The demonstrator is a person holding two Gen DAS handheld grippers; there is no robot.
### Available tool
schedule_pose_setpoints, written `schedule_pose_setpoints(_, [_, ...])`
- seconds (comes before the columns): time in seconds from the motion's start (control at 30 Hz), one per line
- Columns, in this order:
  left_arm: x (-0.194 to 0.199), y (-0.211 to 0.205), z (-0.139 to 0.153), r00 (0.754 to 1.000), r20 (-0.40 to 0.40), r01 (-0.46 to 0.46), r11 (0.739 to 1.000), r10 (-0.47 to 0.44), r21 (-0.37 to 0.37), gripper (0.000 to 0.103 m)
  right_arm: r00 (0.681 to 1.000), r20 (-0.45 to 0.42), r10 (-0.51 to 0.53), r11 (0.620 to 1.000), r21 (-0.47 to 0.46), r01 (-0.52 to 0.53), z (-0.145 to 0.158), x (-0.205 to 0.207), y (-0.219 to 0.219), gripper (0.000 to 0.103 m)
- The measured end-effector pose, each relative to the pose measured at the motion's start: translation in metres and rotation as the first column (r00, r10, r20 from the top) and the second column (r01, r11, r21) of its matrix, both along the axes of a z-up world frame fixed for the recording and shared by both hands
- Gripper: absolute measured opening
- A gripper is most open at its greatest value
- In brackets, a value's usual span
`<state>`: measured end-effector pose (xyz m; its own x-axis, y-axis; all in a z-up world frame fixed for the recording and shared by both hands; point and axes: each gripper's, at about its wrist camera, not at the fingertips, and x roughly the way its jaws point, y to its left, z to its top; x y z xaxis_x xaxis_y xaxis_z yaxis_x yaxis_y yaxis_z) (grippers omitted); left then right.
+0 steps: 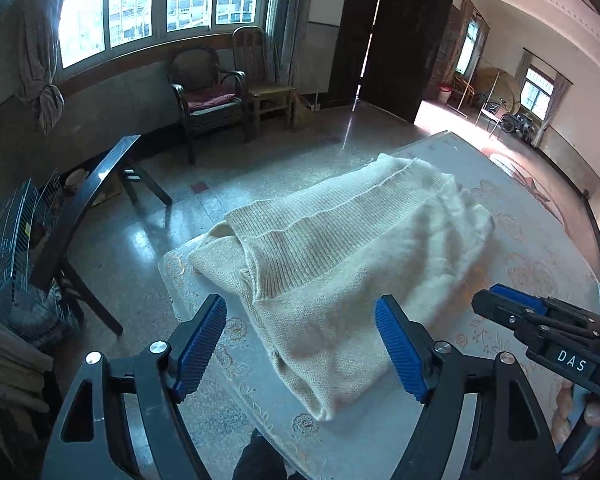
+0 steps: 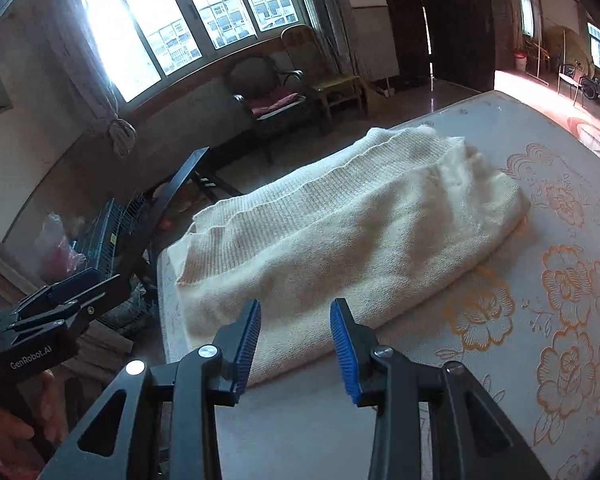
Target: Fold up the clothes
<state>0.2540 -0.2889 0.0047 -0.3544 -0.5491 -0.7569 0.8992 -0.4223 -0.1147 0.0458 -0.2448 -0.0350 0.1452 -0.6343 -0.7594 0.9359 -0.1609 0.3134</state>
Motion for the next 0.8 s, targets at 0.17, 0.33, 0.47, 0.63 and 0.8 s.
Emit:
schedule_pose_setpoints(0.17, [-0.006,0.017,0.005,1.000,0.017,-0.020,0.999,0.021,-0.031,0.079,0.999,-0.032,-0.011,0.999,-0.032,0.010,0.011,0.017,0.012,0.038])
schedule_pose_setpoints(0.33, [-0.009,0.027,0.004,0.999,0.025,-0.037,0.998,0.038,-0.045,0.079,0.997,-0.075,0.035,0.999,-0.039,-0.038,0.013,0.032,0.021,0.046])
schedule_pose_setpoints(0.47, [-0.011,0.028,0.004,0.999,0.037,-0.035,0.998,0.037,-0.053,0.079,0.993,-0.105,0.056,0.996,-0.061,-0.062,0.015,0.040,0.025,0.049])
schedule_pose_setpoints(0.63, [-0.012,0.027,0.002,0.999,0.042,-0.023,0.998,0.025,-0.055,0.079,0.994,-0.097,0.042,0.996,-0.078,-0.050,0.016,0.040,0.026,0.051])
schedule_pose_setpoints(0.8, [-0.012,0.028,0.004,0.998,0.041,-0.037,0.997,0.039,-0.064,0.079,0.993,-0.110,0.034,0.997,-0.068,-0.042,0.016,0.038,0.028,0.051])
